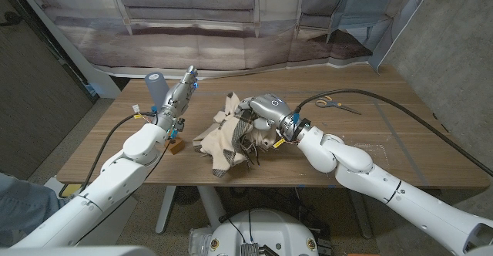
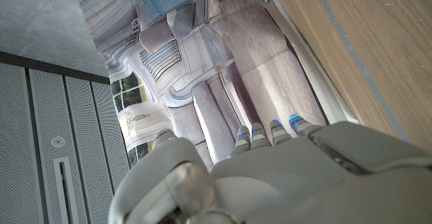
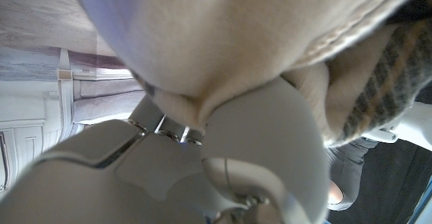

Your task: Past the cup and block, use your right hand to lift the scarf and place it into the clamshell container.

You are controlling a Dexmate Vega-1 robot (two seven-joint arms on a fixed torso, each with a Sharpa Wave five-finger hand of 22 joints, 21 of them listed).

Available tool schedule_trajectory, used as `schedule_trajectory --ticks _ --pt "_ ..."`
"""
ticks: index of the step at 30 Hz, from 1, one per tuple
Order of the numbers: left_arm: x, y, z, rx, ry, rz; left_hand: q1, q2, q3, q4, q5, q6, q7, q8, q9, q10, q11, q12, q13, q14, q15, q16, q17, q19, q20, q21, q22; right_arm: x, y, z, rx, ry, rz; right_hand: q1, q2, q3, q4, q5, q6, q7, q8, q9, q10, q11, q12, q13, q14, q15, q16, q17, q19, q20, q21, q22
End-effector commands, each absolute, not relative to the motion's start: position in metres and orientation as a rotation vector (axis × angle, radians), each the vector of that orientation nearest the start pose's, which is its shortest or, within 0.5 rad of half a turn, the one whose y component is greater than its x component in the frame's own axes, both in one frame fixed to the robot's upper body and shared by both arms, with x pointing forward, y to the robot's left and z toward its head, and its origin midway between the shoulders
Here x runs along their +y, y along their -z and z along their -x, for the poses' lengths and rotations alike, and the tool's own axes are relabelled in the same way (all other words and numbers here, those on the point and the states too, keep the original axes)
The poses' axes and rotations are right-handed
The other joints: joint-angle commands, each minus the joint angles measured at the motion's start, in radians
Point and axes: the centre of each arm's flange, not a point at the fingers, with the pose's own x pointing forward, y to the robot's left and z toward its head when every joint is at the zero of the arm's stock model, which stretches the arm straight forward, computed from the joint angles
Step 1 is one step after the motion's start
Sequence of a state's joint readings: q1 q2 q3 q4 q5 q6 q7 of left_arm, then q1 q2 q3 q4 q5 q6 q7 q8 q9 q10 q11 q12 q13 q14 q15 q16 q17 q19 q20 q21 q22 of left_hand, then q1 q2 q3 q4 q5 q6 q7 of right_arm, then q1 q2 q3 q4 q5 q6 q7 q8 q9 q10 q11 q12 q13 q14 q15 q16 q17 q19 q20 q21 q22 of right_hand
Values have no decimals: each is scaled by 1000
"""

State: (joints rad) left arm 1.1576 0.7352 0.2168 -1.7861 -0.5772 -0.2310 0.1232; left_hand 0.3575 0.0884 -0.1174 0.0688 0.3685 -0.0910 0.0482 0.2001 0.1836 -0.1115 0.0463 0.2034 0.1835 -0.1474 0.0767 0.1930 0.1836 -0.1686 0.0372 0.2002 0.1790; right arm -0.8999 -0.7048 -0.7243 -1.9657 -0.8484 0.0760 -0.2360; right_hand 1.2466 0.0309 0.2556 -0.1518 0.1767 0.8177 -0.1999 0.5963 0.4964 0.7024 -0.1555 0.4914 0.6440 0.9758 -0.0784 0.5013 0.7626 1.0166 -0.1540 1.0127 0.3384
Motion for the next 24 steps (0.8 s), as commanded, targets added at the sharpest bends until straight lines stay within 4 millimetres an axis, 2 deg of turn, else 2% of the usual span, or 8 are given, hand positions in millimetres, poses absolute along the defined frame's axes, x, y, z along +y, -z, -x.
schedule_trajectory --ticks 1,10,19,24 --pt "305 12 -548 -688 185 -129 11 -3 -4 0 -3 2 2 -2 5 2 5 1 4 2 -1 -1 2 -108 6 2 5 -67 18 -484 -1248 -145 1403 85 103 9 10 4 -8 -1 13 14 8 -4 -3 12 90 -154 9 10 -14 -68 17 1" --pt "306 11 -548 -688 187 -137 12 -2 -6 0 -3 2 1 -1 5 2 6 1 4 2 0 -2 2 -108 5 3 5 -67 9 -480 -1260 -135 1394 85 104 11 10 4 -8 -3 12 16 -9 3 -19 31 94 -153 6 25 -24 -68 42 -5" --pt "307 10 -547 -691 179 -134 12 -1 -7 0 -3 2 2 -1 5 2 6 1 4 1 -1 -2 2 -109 5 2 5 -66 -6 -476 -1261 -150 1372 84 105 14 11 5 -7 -3 12 16 13 8 -23 36 98 -153 3 34 -32 -69 61 -11" --pt "308 7 -545 -697 178 -133 13 -1 -8 1 -3 2 2 -2 5 2 7 1 4 0 -1 -2 2 -109 5 2 5 -67 -15 -472 -1272 -139 1361 82 107 15 12 5 -4 -3 12 15 20 1 -26 41 107 -153 5 41 -35 -69 72 -15"
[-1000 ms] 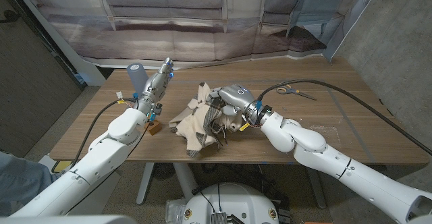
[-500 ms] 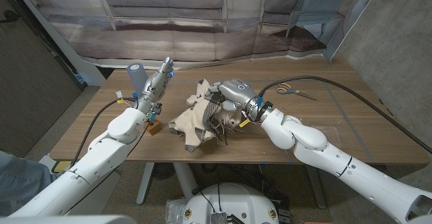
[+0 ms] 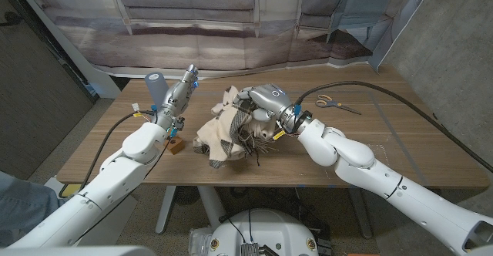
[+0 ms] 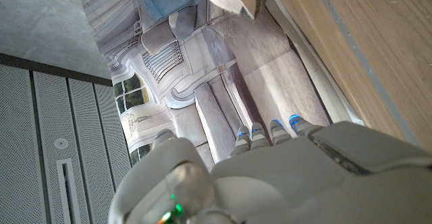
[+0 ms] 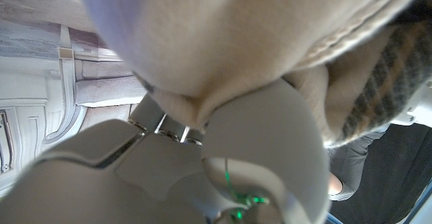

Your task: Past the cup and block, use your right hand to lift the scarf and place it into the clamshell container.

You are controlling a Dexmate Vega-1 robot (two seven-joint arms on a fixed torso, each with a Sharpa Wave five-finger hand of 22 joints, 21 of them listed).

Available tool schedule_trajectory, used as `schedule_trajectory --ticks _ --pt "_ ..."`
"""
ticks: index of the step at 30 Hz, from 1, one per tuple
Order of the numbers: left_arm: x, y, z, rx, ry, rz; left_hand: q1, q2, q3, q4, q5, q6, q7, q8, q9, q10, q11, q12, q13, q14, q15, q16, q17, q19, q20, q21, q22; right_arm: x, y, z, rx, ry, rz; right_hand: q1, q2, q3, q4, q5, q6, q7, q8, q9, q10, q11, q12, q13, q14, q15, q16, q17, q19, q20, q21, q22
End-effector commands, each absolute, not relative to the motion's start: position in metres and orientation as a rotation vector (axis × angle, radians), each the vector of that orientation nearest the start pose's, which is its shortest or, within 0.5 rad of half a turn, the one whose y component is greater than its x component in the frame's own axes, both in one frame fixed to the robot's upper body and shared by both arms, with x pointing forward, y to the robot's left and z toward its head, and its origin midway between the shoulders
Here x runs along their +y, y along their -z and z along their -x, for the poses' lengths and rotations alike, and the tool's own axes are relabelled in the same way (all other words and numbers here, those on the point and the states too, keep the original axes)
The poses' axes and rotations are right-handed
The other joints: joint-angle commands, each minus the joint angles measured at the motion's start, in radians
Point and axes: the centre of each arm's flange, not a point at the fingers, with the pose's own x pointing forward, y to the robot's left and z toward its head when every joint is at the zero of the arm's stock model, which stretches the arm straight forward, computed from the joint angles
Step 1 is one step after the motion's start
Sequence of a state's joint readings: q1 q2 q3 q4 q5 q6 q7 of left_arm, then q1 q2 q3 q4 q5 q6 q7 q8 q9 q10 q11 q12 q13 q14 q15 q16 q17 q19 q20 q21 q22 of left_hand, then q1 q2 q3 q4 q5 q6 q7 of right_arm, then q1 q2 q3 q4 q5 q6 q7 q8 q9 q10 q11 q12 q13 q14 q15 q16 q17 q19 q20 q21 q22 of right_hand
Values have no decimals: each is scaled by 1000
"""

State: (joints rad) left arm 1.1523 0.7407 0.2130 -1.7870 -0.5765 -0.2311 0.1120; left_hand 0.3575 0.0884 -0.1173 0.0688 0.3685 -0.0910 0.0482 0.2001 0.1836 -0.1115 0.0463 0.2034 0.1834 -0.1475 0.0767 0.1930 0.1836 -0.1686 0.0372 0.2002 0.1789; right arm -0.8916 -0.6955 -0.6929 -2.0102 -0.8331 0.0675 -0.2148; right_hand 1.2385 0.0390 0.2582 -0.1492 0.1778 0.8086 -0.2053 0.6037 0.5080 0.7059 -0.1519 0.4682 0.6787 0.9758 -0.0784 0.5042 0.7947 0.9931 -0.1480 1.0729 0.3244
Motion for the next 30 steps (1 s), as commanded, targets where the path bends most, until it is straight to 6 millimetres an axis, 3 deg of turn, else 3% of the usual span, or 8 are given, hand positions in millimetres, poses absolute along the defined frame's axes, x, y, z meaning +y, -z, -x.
schedule_trajectory --ticks 1,30 --pt "308 7 -544 -699 176 -132 13 -1 -8 1 -3 3 2 -1 5 2 7 1 4 1 0 -2 2 -108 4 2 5 -67 -16 -471 -1276 -135 1361 90 99 13 10 4 6 3 5 3 20 -1 -5 6 112 -153 5 13 -13 -75 16 -3" --pt "307 3 -546 -701 178 -137 16 1 -13 2 -4 1 3 -2 5 1 7 0 4 1 -1 -2 2 -109 3 2 5 -73 -50 -457 -1359 -24 1346 89 97 16 8 3 6 3 3 3 35 1 -30 29 126 -152 -4 31 -29 -75 69 -27"
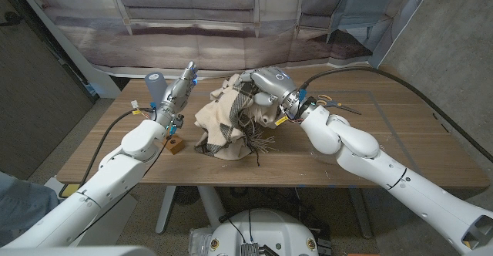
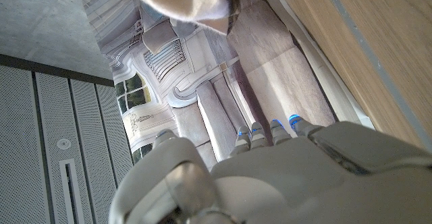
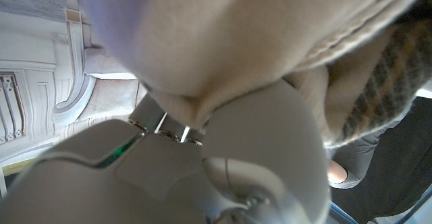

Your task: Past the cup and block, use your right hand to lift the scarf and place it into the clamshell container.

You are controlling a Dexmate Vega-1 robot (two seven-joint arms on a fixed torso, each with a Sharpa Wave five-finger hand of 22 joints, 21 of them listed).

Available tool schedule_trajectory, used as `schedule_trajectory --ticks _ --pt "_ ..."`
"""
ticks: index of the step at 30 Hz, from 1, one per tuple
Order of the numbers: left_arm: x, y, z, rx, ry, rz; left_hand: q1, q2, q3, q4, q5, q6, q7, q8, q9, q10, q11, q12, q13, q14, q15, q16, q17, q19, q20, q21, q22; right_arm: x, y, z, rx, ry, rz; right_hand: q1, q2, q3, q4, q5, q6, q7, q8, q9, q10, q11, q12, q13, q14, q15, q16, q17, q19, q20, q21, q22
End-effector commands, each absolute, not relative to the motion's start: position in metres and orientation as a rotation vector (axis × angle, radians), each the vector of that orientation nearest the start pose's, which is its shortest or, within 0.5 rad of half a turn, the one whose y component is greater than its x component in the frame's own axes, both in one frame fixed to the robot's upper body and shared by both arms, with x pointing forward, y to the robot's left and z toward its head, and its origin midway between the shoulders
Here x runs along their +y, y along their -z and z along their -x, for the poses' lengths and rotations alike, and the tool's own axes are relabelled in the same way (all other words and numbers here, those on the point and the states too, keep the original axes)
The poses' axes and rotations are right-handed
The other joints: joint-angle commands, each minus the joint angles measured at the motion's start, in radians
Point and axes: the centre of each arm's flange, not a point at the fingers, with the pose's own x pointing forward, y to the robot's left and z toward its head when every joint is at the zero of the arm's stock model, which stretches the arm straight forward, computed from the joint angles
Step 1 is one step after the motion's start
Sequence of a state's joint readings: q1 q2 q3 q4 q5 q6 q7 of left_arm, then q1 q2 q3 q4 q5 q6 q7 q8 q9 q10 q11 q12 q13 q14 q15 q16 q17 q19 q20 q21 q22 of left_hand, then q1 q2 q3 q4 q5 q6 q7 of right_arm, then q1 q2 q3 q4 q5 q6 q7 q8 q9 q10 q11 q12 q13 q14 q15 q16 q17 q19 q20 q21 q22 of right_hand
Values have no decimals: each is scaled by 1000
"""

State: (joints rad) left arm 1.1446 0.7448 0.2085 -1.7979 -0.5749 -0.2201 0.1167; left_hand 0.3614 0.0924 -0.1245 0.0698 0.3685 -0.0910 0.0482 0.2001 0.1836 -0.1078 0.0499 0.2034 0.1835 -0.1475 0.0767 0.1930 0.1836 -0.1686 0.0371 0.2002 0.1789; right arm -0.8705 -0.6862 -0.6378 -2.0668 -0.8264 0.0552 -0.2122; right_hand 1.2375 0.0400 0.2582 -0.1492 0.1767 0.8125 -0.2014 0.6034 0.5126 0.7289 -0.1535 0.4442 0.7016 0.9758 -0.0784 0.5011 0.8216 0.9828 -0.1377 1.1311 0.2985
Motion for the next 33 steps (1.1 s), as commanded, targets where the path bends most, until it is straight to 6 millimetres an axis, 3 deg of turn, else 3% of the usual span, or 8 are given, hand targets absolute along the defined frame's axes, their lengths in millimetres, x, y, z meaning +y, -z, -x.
schedule_trajectory --ticks 1,18,33 --pt "307 3 -546 -701 178 -136 12 -3 -6 1 -4 1 3 -2 5 -2 4 0 4 1 -1 -2 2 -109 3 2 5 -73 -51 -456 -1362 -23 1345 90 96 16 8 4 3 -1 4 1 14 2 -8 6 126 -152 -2 4 -20 -85 13 -2" --pt "305 2 -545 -700 181 -142 14 -2 -9 1 -4 1 3 -2 5 -3 3 0 4 1 0 -2 2 -109 3 2 5 -76 -70 -450 -1389 17 1317 91 95 16 6 4 4 -1 4 1 20 1 -22 14 135 -153 -4 12 -27 -85 39 -16" --pt "306 2 -545 -691 180 -145 15 -1 -11 1 -4 1 3 -2 5 -3 4 0 4 0 -2 -2 2 -110 4 2 5 -85 -98 -441 -1386 8 1230 94 93 16 5 4 6 -1 3 1 31 1 -36 26 144 -152 -7 22 -36 -85 70 -32"
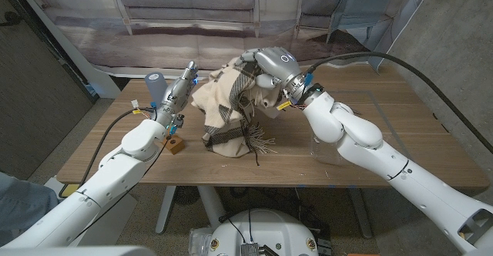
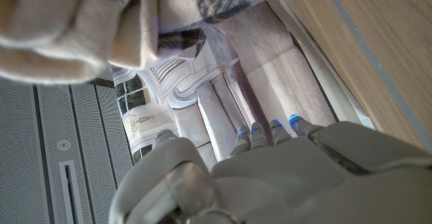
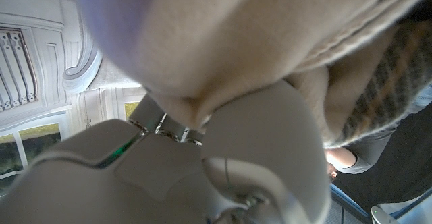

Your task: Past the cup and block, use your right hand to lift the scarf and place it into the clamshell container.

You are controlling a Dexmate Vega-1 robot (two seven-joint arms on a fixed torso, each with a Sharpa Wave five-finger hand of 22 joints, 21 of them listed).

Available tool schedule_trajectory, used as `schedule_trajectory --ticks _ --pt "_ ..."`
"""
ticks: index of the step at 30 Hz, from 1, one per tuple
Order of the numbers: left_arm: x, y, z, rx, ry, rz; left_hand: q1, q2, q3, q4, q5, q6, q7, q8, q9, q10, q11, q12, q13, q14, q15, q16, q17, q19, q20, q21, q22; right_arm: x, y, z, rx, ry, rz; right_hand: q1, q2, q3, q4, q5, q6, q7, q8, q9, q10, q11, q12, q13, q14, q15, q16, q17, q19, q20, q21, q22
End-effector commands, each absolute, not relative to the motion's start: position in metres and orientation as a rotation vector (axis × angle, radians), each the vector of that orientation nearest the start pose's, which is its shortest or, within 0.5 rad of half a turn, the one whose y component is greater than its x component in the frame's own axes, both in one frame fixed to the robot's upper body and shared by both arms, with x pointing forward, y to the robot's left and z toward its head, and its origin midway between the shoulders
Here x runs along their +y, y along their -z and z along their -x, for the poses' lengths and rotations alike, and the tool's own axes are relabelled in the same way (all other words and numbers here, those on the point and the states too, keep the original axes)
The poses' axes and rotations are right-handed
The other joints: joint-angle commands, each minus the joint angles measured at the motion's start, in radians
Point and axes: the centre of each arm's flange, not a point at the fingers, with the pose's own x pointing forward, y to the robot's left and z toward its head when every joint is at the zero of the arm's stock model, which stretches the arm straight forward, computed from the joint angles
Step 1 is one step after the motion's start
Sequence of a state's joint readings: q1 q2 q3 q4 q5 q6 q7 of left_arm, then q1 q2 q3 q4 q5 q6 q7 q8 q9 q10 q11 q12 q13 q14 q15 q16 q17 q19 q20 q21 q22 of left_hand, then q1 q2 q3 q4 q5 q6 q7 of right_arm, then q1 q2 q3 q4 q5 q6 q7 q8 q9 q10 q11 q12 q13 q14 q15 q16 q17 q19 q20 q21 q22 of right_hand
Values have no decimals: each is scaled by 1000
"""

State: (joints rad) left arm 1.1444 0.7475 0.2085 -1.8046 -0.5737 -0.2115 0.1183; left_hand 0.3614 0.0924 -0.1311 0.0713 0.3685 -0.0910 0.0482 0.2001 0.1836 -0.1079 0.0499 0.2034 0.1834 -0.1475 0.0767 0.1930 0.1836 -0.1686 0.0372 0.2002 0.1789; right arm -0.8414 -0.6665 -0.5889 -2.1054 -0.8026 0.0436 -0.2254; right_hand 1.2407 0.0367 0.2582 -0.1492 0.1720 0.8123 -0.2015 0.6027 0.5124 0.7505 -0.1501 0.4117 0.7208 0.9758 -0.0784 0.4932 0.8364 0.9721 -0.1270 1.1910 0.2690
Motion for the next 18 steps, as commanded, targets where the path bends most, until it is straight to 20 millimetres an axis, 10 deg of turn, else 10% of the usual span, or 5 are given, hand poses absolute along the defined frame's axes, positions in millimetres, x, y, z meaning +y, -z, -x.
schedule_trajectory --ticks 1,18 --pt "306 2 -546 -690 183 -145 15 -1 -5 0 -5 1 2 -3 5 -2 4 0 4 0 -1 -2 2 -111 4 2 5 -86 -100 -440 -1389 12 1228 90 97 16 5 9 7 -1 4 1 8 -4 -5 7 144 -152 1 7 -26 -95 12 -3" --pt "303 -6 -546 -692 192 -166 18 1 -9 1 -5 1 3 -3 5 -2 4 0 4 -1 -1 -2 2 -111 3 2 5 -97 -116 -431 -1384 68 1203 91 96 18 5 8 6 -1 1 3 21 -4 -29 19 151 -152 -11 11 -38 -96 67 -9"
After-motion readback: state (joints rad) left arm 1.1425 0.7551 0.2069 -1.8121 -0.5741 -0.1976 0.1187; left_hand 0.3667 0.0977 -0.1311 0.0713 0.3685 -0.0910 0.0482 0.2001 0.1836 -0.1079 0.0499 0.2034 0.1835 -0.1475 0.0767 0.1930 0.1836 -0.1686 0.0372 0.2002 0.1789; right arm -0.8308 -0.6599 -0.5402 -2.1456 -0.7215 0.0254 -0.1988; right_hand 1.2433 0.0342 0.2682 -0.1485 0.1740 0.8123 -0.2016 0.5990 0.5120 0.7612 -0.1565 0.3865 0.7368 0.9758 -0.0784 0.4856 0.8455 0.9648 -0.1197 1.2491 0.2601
